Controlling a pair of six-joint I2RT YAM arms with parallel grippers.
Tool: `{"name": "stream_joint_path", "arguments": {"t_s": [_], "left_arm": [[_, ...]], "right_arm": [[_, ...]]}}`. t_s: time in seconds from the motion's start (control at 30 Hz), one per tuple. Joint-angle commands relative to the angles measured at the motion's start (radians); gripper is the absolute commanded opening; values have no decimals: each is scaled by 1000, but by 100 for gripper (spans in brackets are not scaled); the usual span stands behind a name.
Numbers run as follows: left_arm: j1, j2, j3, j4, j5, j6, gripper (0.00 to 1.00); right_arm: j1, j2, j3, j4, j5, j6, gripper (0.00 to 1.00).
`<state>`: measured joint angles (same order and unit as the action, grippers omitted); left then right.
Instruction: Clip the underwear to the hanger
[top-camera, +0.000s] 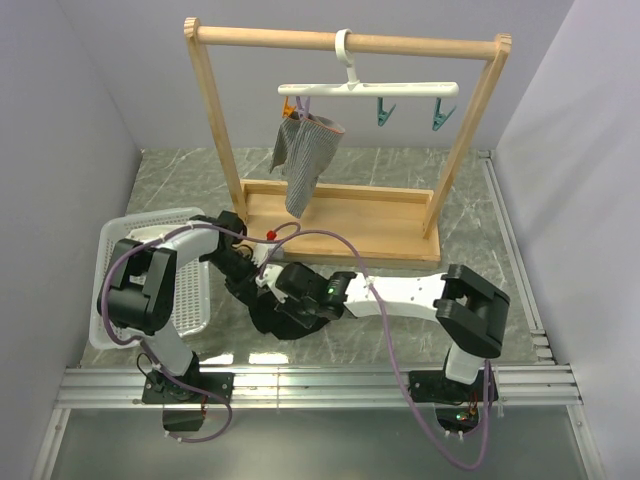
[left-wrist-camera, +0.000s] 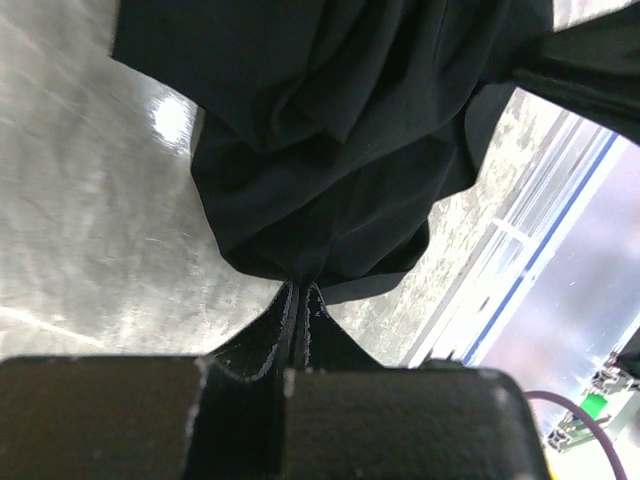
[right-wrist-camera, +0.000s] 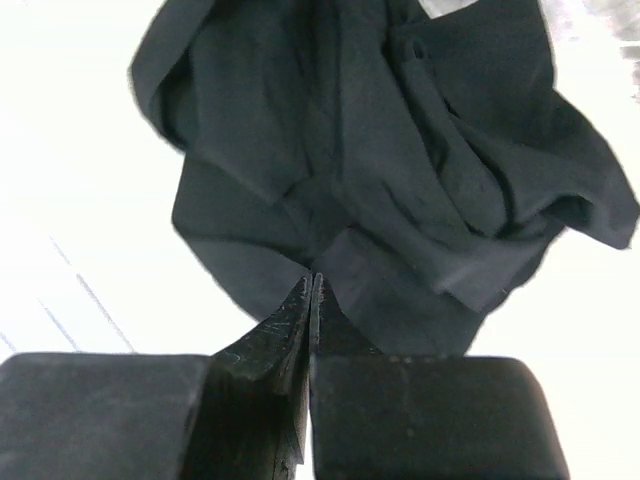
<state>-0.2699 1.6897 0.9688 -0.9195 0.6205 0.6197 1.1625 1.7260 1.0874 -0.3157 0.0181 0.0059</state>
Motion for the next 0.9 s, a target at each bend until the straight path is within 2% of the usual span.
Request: {"name": "stream_joint_path", "arguments": {"t_s": [0.0, 0.27, 0.37, 0.47, 0.63, 0.87], "left_arm": [[26, 2, 54, -15, 64, -6, 1], [80, -71, 114, -24, 120, -72, 0], [136, -117, 142, -38, 136, -89, 0], [178, -159, 180, -48, 145, -112, 0], [187, -196, 272, -64, 128, -130, 0], [186, -179, 384, -157, 125, -40, 1]], "right_arm": [[-3, -118, -7, 6, -4, -26, 0], [-18, -373, -87, 1, -50, -90, 0], [-47, -451, -109, -20, -49, -113, 0], [-128, -500, -107, -63, -67, -132, 0], [-280, -559, -101, -98, -139, -168, 0], [-440, -598, -64, -158, -249, -270, 0]]}}
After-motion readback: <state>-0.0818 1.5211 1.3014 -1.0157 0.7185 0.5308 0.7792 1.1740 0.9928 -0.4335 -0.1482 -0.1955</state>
